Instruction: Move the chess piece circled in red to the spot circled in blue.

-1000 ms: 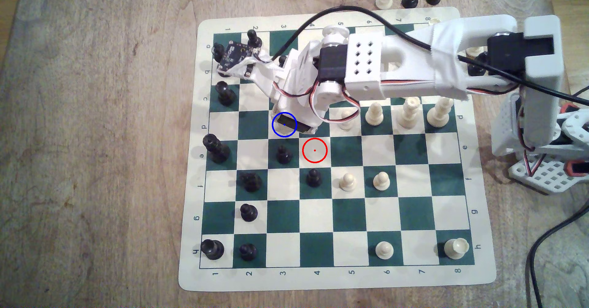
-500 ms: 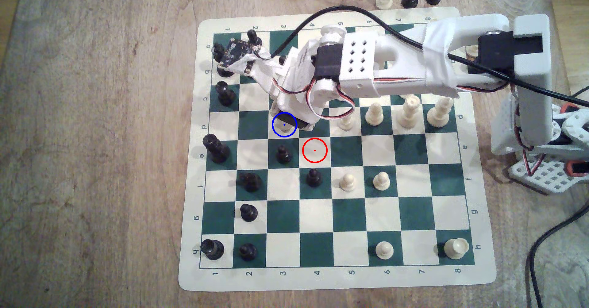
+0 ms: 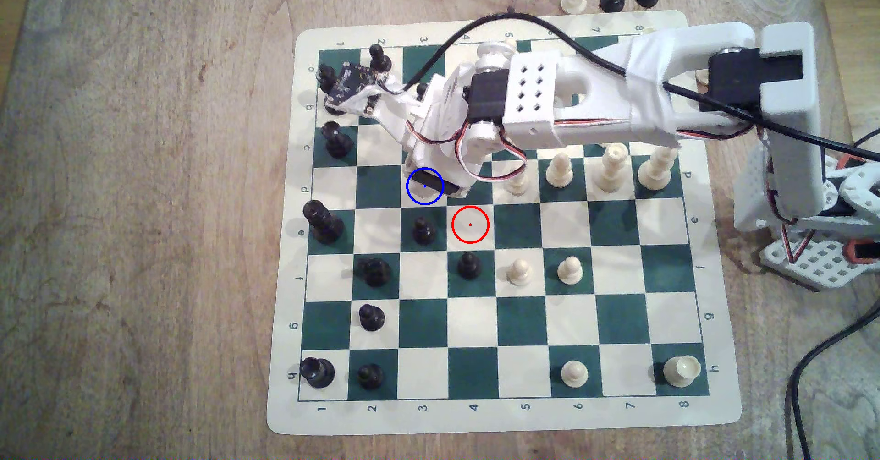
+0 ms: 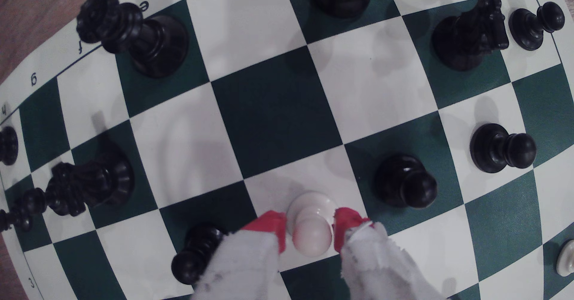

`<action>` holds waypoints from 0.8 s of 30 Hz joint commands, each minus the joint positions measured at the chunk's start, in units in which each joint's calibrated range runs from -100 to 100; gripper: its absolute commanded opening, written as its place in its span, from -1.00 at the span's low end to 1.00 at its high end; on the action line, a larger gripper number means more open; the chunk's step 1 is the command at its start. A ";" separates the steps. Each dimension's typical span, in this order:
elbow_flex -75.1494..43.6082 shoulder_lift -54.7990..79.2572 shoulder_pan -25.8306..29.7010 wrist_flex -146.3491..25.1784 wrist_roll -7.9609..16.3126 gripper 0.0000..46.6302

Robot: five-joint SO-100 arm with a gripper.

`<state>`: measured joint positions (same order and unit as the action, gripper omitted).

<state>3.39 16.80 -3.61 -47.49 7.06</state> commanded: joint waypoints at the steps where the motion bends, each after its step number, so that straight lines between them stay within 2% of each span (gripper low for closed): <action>1: -3.57 -2.79 0.45 0.15 0.05 -0.28; 3: -2.48 -4.24 0.45 0.07 0.15 -0.20; 18: 3.32 -16.80 0.21 -3.37 0.20 -0.21; 23: 17.46 -30.47 -0.02 -3.21 0.34 -0.20; 24: 24.17 -37.09 0.05 -2.22 0.29 -0.19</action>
<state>18.03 -2.05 -3.61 -50.76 7.20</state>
